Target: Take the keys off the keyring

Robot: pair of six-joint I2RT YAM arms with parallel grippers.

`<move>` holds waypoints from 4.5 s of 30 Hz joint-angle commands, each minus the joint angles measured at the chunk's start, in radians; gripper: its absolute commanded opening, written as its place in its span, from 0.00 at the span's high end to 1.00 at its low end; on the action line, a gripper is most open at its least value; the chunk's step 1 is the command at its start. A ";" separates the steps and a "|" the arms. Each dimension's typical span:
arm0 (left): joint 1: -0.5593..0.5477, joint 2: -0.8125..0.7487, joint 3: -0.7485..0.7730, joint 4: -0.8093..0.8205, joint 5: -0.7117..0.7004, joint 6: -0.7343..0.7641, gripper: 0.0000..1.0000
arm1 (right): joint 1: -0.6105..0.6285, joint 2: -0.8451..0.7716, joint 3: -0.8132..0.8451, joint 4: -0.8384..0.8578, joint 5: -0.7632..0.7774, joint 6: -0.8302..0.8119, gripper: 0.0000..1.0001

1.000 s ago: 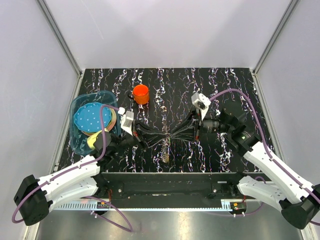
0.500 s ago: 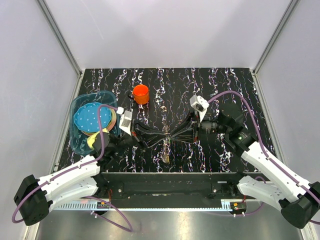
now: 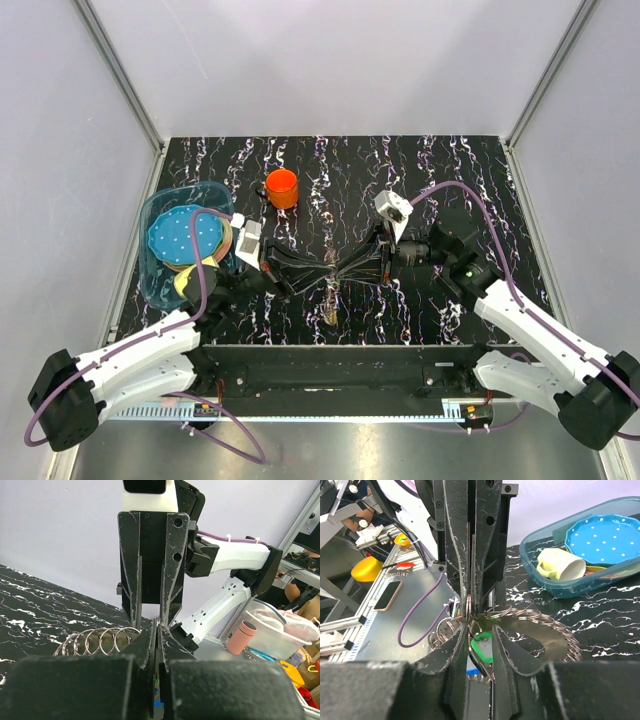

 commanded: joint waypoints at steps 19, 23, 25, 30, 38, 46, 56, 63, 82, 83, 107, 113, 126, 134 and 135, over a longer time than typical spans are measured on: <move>0.003 0.009 0.038 0.121 0.004 0.000 1.00 | -0.002 0.017 -0.033 0.181 -0.040 0.072 0.79; 0.003 0.010 0.039 0.118 0.002 0.000 1.00 | -0.002 0.012 -0.032 0.141 -0.041 0.049 0.75; 0.002 0.009 0.038 0.118 0.002 -0.001 1.00 | -0.002 0.010 -0.029 0.135 -0.040 0.046 0.75; 0.003 0.010 0.041 0.118 0.002 -0.001 1.00 | -0.004 0.010 -0.026 0.126 -0.040 0.040 0.74; 0.003 0.012 0.039 0.118 0.001 0.000 1.00 | -0.002 0.018 -0.021 0.117 -0.044 0.034 0.80; 0.003 0.015 0.041 0.119 0.002 -0.003 1.00 | -0.004 0.017 -0.026 0.141 -0.025 0.041 0.87; 0.003 -0.002 0.044 0.029 -0.036 0.012 0.84 | -0.002 -0.023 -0.029 0.104 0.021 -0.011 1.00; 0.002 -0.091 0.070 -0.224 -0.113 0.123 0.53 | -0.002 -0.013 0.219 -0.568 0.113 -0.352 1.00; 0.031 -0.018 0.256 -0.521 0.130 0.230 0.46 | -0.002 0.277 0.803 -1.426 0.170 -0.585 1.00; 0.034 -0.010 0.257 -0.502 0.145 0.224 0.46 | -0.001 0.286 0.804 -1.435 0.161 -0.582 1.00; 0.081 0.130 0.305 -0.508 0.450 0.152 0.63 | 0.121 0.423 0.844 -1.460 0.077 -0.580 1.00; 0.084 0.139 0.305 -0.485 0.504 0.163 0.67 | 0.125 0.420 0.835 -1.454 0.061 -0.585 1.00; 0.084 0.177 0.329 -0.510 0.561 0.186 0.71 | 0.133 0.449 0.823 -1.433 0.038 -0.586 1.00; 0.084 0.183 0.351 -0.543 0.559 0.209 0.74 | 0.136 0.458 0.816 -1.429 0.032 -0.588 1.00; 0.084 0.183 0.354 -0.548 0.559 0.213 0.75 | 0.137 0.457 0.815 -1.429 0.032 -0.588 1.00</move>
